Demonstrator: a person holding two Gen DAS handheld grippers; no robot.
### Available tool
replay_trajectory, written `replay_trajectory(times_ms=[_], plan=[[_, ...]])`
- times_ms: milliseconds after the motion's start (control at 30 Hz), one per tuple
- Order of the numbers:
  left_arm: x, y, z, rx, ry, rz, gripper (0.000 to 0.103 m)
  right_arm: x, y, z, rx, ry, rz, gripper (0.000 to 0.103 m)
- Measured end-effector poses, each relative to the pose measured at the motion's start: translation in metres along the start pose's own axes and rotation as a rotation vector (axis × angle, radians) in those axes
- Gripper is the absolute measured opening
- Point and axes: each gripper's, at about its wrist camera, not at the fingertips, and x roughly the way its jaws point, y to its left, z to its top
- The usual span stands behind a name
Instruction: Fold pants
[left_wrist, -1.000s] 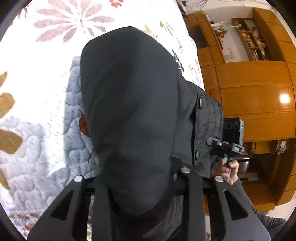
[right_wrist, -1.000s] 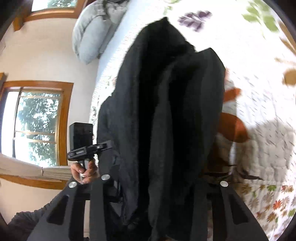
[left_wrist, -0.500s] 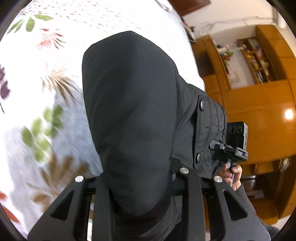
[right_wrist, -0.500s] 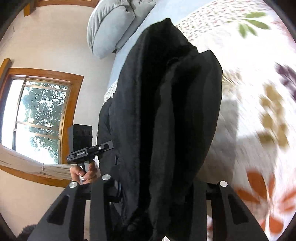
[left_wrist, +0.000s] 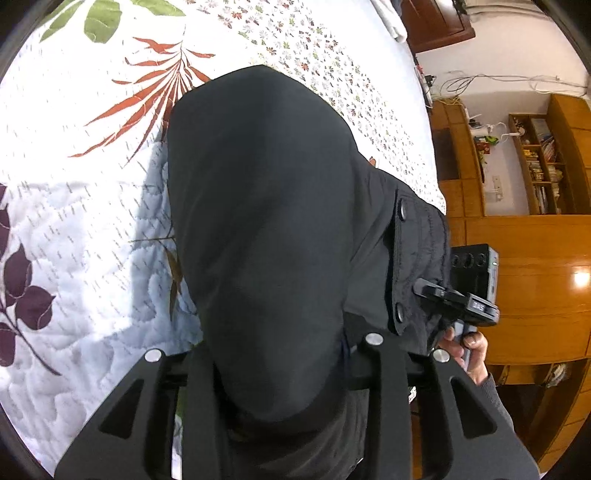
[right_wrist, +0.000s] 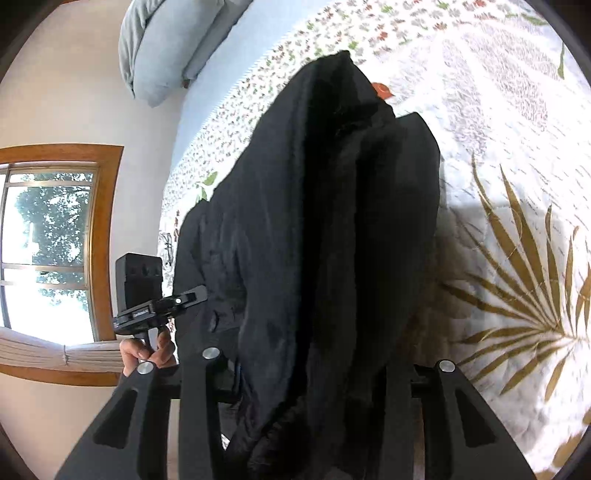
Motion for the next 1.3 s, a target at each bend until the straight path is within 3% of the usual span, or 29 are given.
replay_trajectory(times_ms=[100, 167, 233, 300, 467, 567, 667, 833, 933, 1067, 1167, 1300], plan=[[0.001, 0.006, -0.008, -0.017, -0.015, -0.025, 0.035, -0.001, 0.0, -0.005, 0.014, 0.001, 0.014, 0.045], [0.0, 0.003, -0.009, -0.031, -0.036, -0.023, 0.041, 0.0, 0.005, -0.01, 0.02, 0.005, -0.007, 0.063], [-0.003, -0.011, -0.006, -0.049, -0.065, -0.02, 0.046, -0.01, 0.013, -0.016, 0.032, -0.012, -0.04, 0.071], [-0.017, -0.014, -0.011, -0.06, -0.113, -0.017, 0.059, -0.022, 0.018, -0.026, 0.046, -0.065, -0.034, 0.072], [-0.044, -0.025, -0.034, -0.054, -0.221, 0.054, 0.072, -0.052, 0.021, -0.055, 0.011, -0.148, -0.093, 0.075], [-0.038, -0.021, -0.04, -0.083, -0.214, 0.142, 0.072, -0.041, 0.026, -0.067, 0.019, -0.157, -0.172, 0.075], [-0.026, -0.018, -0.039, -0.1, -0.196, 0.175, 0.073, -0.036, 0.014, -0.068, 0.041, -0.161, -0.24, 0.075], [-0.02, -0.015, -0.04, -0.112, -0.197, 0.18, 0.074, -0.035, 0.007, -0.071, 0.065, -0.163, -0.226, 0.079], [-0.031, -0.021, -0.046, -0.116, -0.228, 0.176, 0.074, -0.05, 0.014, -0.082, 0.089, -0.181, -0.16, 0.08], [-0.068, -0.049, -0.077, -0.064, -0.346, 0.218, 0.084, -0.085, 0.037, -0.102, 0.083, -0.28, -0.15, 0.082], [-0.096, -0.085, -0.115, 0.018, -0.426, 0.283, 0.09, -0.113, 0.057, -0.145, 0.065, -0.353, -0.183, 0.086], [-0.13, -0.145, -0.189, 0.159, -0.54, 0.414, 0.095, -0.143, 0.094, -0.222, 0.01, -0.423, -0.266, 0.091]])
